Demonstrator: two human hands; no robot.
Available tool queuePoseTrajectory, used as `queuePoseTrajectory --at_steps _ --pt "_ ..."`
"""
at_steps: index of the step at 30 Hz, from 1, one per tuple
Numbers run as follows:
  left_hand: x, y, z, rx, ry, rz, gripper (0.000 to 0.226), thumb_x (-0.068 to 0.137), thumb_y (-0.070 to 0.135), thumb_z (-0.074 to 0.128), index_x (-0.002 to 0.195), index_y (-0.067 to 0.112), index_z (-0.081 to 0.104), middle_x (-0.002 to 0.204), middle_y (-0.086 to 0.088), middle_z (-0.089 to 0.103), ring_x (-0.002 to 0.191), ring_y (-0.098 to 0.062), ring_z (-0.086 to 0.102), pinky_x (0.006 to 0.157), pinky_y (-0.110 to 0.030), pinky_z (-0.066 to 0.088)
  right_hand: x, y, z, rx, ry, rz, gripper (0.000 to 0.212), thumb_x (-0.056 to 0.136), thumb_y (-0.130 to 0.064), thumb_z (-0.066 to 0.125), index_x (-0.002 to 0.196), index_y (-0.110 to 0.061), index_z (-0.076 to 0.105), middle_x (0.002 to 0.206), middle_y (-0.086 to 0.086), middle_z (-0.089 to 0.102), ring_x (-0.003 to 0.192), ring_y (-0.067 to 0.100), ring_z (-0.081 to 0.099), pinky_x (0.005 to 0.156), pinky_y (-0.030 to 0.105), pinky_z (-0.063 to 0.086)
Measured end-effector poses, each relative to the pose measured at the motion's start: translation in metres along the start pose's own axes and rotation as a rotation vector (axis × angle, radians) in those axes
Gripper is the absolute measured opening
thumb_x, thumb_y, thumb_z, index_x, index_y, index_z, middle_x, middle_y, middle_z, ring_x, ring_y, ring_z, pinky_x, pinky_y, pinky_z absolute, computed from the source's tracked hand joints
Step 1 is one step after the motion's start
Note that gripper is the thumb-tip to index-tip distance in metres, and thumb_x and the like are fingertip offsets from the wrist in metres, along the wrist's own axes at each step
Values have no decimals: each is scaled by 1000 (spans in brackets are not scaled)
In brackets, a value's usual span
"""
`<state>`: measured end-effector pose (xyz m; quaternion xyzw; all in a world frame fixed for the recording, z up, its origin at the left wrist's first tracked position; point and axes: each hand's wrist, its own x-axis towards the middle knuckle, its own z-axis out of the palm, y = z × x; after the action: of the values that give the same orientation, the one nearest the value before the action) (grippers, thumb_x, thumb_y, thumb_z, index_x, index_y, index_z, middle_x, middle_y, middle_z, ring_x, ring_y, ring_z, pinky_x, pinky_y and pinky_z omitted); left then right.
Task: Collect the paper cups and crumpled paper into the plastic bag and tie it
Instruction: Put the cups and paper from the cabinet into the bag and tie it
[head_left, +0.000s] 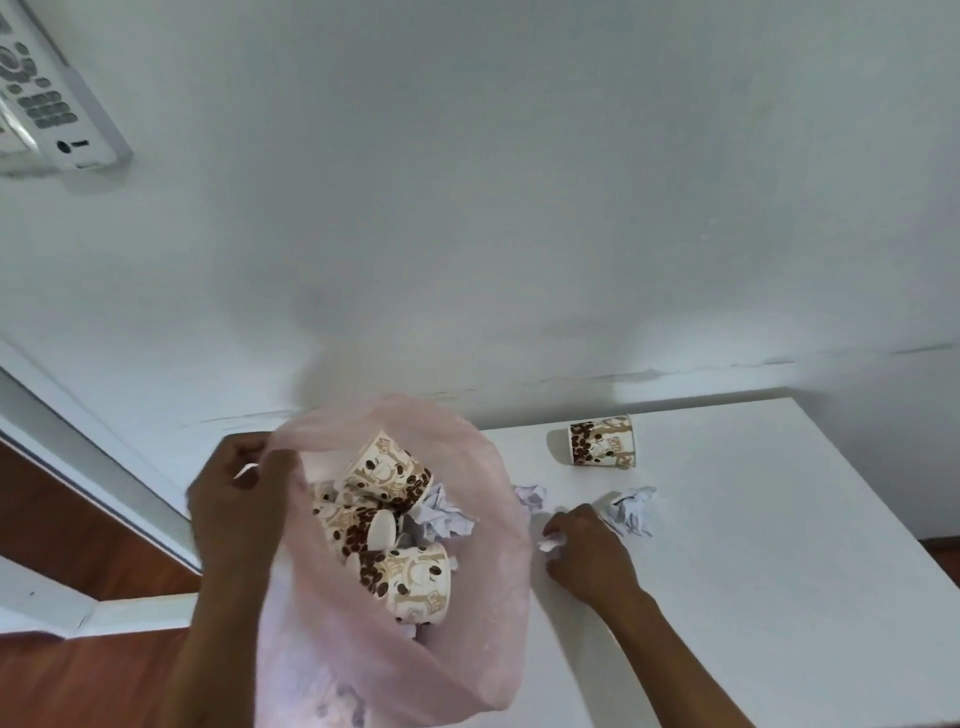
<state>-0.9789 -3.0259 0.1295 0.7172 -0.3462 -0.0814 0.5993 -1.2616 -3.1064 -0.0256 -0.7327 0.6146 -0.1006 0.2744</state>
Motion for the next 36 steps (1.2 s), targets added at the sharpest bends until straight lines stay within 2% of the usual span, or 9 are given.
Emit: queuePoseTrajectory --at_steps 7,9,12,15,20,24,27,32,36 --pt "22 -18 -32 -86 75 -181 18 89 23 54 88 39 62 82 14 62 75 -5 58 63 -29 48 3 13 -10 160 222 -32 18 75 -22 69 92 -19 66 82 1 63 76 19 63 61 23 39" --pt "20 -19 -35 -42 106 -140 17 85 30 53 84 43 62 77 17 63 72 -16 62 54 -16 49 -1 6 -22 256 274 -30 19 75 -25 71 90 -23 61 78 -3 66 71 14 62 62 25 44" --pt "17 -18 -34 22 127 -92 14 80 31 56 85 28 68 79 2 67 70 -29 58 49 -17 42 -14 -21 -48 495 313 -41 29 74 -24 76 92 -23 54 70 -5 65 62 11 62 61 26 49" --pt "9 -9 -26 6 69 -105 8 83 16 61 83 18 69 82 -5 68 74 -21 59 66 -31 45 -35 -66 -65 636 218 -157 41 73 -20 81 99 -22 49 73 -3 66 56 5 62 54 18 50" --pt "-2 1 -12 51 -26 -50 10 85 5 60 86 10 69 79 -3 68 62 5 56 57 -8 41 -52 -145 -49 674 -67 -383 42 76 -15 76 104 -20 45 82 1 66 62 3 60 60 24 54" --pt "-2 6 -16 71 -33 -30 12 86 5 60 89 12 69 83 -1 69 61 4 58 63 -18 46 -48 -195 -32 553 -202 -591 59 79 -20 78 130 -16 47 126 8 61 104 16 61 86 32 52" --pt "3 8 -25 58 5 -27 13 86 5 60 91 13 69 86 -1 69 66 -1 60 66 -25 48 -45 -207 -21 299 -270 -711 62 89 -8 64 145 -13 40 157 12 29 142 25 32 110 36 33" --pt "5 6 -30 80 21 -41 12 87 5 61 92 12 69 85 0 69 62 4 59 64 -25 46 -31 -181 -21 385 -27 -689 56 76 16 51 122 -11 66 129 9 62 120 22 56 106 34 43" --pt "0 4 -24 49 -19 -49 11 86 6 61 89 13 69 85 -8 69 64 -9 60 66 -30 47 -13 -150 -31 506 244 -501 34 90 -8 53 120 -21 63 116 -3 63 106 10 54 92 29 47"
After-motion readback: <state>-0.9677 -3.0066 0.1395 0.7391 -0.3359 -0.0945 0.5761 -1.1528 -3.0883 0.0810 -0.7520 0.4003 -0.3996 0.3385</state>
